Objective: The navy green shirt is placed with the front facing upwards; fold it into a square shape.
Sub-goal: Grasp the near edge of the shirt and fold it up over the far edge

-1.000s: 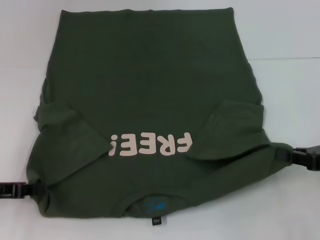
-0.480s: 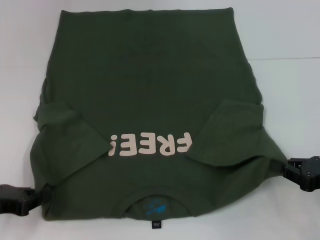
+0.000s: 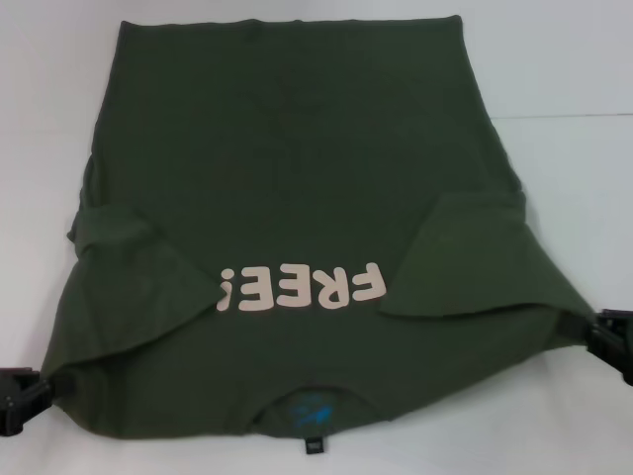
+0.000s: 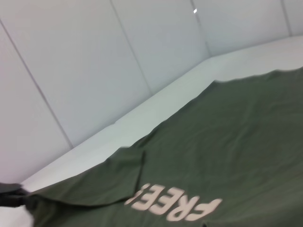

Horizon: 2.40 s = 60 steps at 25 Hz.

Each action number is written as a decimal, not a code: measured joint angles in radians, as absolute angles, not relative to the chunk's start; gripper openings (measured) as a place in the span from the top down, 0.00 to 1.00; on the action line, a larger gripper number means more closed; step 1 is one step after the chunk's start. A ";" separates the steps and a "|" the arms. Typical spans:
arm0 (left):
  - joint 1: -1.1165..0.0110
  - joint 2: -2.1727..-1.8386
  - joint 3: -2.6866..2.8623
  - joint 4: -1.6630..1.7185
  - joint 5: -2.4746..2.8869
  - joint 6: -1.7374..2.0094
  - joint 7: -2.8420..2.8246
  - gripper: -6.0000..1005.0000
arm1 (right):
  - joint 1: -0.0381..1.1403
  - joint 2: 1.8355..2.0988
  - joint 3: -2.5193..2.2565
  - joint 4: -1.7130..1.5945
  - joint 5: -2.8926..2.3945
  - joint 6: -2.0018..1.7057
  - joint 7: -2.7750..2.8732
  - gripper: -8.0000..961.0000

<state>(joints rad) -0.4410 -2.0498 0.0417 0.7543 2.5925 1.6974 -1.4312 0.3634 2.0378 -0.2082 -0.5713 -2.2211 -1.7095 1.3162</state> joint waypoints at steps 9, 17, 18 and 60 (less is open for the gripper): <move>-0.409 -2.045 0.019 0.756 2.595 1.789 -1.280 0.96 | 0.279 2.035 -0.127 -0.569 -2.221 -1.783 1.133 0.95; -0.358 -2.055 0.006 0.772 2.599 1.867 -1.158 0.96 | 0.179 2.055 -0.055 -0.544 -2.222 -1.895 0.931 0.96; -0.346 -2.057 0.006 0.778 2.599 1.888 -1.135 0.96 | 0.162 2.054 -0.050 -0.538 -2.222 -1.906 0.909 0.96; -0.490 -2.068 -0.043 0.592 2.399 1.548 -1.133 0.96 | 0.346 2.069 0.158 -0.450 -2.223 -1.596 0.988 0.96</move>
<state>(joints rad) -0.4897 -2.0681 -0.0425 0.5915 2.3992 1.5483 -1.1329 0.3462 2.0692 0.1577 -0.4499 -2.2226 -1.5959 0.9880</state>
